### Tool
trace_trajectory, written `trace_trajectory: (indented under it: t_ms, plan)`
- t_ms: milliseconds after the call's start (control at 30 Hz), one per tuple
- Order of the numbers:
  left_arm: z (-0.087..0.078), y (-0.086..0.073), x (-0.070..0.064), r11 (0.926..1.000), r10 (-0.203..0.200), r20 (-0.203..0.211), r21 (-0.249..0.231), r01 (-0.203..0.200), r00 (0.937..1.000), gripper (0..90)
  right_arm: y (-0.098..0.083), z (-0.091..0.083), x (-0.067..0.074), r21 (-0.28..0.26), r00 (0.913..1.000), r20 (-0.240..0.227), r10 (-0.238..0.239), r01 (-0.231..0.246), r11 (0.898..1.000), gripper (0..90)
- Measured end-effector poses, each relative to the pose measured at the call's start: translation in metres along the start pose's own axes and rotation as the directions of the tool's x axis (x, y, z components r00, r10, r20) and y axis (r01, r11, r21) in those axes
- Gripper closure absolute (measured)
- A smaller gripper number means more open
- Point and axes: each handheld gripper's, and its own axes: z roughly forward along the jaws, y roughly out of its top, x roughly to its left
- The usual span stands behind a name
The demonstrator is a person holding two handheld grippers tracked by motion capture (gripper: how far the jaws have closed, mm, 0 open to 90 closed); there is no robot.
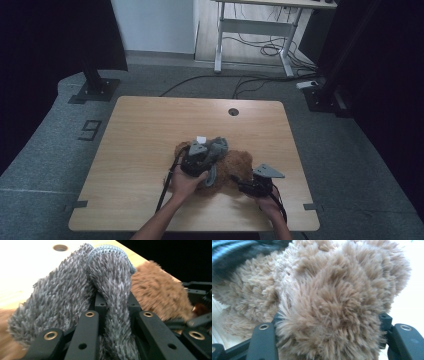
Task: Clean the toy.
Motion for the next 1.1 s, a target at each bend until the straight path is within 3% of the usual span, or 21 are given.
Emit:
trace_trajectory:
  t_ms: [233, 333, 367, 400, 433, 533, 667, 800, 933, 1000, 1100]
  plan:
    - [-0.032, -0.017, 0.04, 0.9962, -0.085, -0.079, -0.026, 0.084, 0.9932, 77.2, 0.0, 0.0, 0.0, -0.001, 1.0, 0.002, 0.001, -0.001, 1.0, 36.1]
    - [-0.038, -0.029, 0.056, 0.9946, -0.103, -0.132, 0.0, 0.104, 0.9859, 77.2, -0.001, 0.0, 0.0, -0.002, 1.0, -0.001, 0.003, -0.003, 1.0, 36.1]
    - [-0.037, -0.037, 0.065, 0.9919, -0.119, -0.148, 0.028, 0.124, 0.9818, 77.2, -0.001, 0.0, -0.001, -0.003, 1.0, -0.001, 0.004, -0.004, 1.0, 36.1]
    - [-0.036, -0.043, 0.071, 0.9885, -0.137, -0.144, 0.045, 0.144, 0.9801, 77.2, -0.001, 0.0, -0.001, -0.003, 1.0, -0.002, 0.006, -0.006, 1.0, 36.1]
    - [-0.034, -0.054, 0.08, 0.9801, -0.182, -0.116, 0.058, 0.19, 0.9764, 77.1, -0.001, 0.0, -0.002, -0.003, 1.0, -0.002, 0.007, -0.007, 1.0, 36.1]
    - [-0.036, -0.067, 0.093, 0.9654, -0.257, -0.055, 0.03, 0.259, 0.9648, 76.8, -0.001, 0.0, -0.002, -0.002, 1.0, -0.002, 0.007, -0.007, 1.0, 36.2]
    - [-0.043, -0.053, 0.086, 0.9773, -0.207, -0.079, 0.03, 0.21, 0.9752, 76.9, -0.001, 0.0, -0.002, -0.006, 1.0, -0.002, 0.009, -0.009, 1.0, 36.1]
    - [-0.054, -0.028, 0.07, 0.983, -0.182, -0.038, -0.034, 0.181, 0.9826, 77.0, -0.002, 0.0, -0.003, -0.005, 1.0, -0.004, 0.009, -0.009, 1.0, 36.1]
    - [-0.049, 0.005, 0.036, 0.9896, -0.121, 0.025, -0.075, 0.123, 0.9923, 77.0, -0.002, 0.0, -0.002, -0.006, 1.0, -0.003, 0.009, -0.009, 1.0, 36.1]
    - [-0.039, 0.018, 0.02, 0.9944, -0.08, 0.047, -0.066, 0.083, 0.9957, 76.9, -0.002, 0.0, -0.002, -0.007, 0.9999, -0.002, 0.01, -0.01, 1.0, 36.1]
    - [-0.011, 0.038, -0.014, 0.9996, -0.001, 0.075, -0.029, 0.003, 0.9972, 76.9, -0.002, 0.0, -0.003, -0.005, 1.0, -0.004, 0.009, -0.009, 1.0, 36.1]
